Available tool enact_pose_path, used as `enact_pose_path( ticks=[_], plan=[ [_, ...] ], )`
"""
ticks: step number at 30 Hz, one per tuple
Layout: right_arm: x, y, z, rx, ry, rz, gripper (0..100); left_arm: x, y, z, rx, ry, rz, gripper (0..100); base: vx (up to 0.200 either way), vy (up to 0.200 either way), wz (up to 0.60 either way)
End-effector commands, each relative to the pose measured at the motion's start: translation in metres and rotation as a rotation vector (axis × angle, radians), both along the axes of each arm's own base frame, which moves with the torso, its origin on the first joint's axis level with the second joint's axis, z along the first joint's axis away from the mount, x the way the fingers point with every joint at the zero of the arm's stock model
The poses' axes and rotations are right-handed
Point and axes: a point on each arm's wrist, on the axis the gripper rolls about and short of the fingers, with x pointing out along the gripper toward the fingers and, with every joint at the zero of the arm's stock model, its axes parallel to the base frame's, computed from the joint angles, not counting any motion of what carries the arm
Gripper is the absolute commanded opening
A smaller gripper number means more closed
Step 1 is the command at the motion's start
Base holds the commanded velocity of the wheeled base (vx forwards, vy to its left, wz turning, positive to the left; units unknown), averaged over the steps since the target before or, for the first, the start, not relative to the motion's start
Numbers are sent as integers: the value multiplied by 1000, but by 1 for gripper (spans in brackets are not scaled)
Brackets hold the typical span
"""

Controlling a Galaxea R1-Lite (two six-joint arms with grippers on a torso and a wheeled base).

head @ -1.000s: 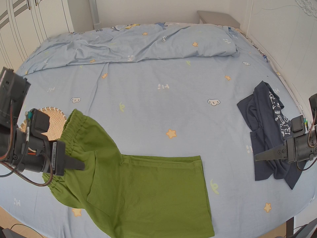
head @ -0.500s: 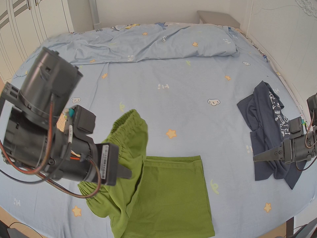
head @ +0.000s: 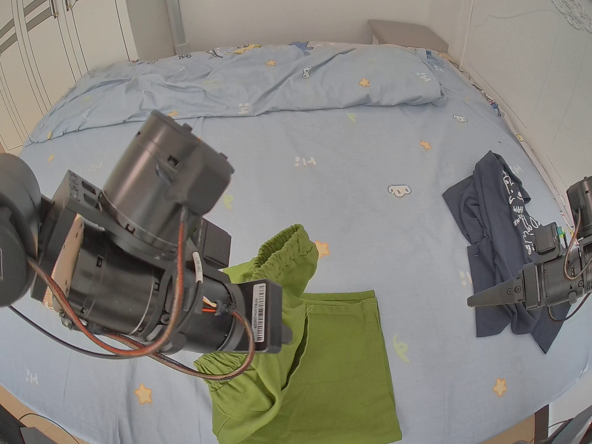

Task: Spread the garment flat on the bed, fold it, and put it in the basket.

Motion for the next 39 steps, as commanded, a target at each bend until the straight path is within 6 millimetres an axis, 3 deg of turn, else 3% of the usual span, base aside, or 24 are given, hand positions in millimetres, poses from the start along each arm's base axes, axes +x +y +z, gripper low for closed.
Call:
enact_pose_path(
  ticks=[1,5,6,13,20,25,27,29,30,34,35,36,38,39],
  plan=[
    [1,1,-1,0,7,2,100,-1,-9,-2,-21,10,-1,0,0,0,0],
    [1,1,-1,-1,6,3,100,-3,-15,-6,-29,19,-8,0,0,0,0],
    [1,1,-1,0,7,2,100,-6,-18,-7,-28,21,-21,100,0,0,0],
    [3,1,-3,-3,16,3,100,-16,-35,-7,-75,22,-65,100,0,0,0],
    [3,1,-3,-3,16,4,100,-16,-33,1,-141,36,-30,100,0,0,0],
    [1,2,-3,-1,16,9,100,2,-1,13,-187,31,64,100,0,0,0],
    [-1,7,-4,3,20,39,100,12,25,15,-218,60,102,100,0,0,0],
    [-2,8,-4,6,21,46,100,13,30,12,-217,70,110,100,0,0,0],
    [-6,16,-4,22,31,100,100,25,57,-6,-205,115,152,100,0,0,0],
    [-12,39,-12,12,58,225,100,40,97,-44,-186,166,167,100,0,0,0],
    [-12,39,-12,12,58,225,100,40,97,-44,-186,166,167,100,0,0,0],
    [-11,54,-20,-1,85,292,100,41,110,-64,-219,204,148,100,0,0,0],
    [-7,64,-26,-10,96,329,100,42,117,-78,-252,237,141,100,0,0,0],
    [-3,75,-27,-4,76,366,100,44,125,-96,-290,262,138,100,0,0,0]
  ],
)
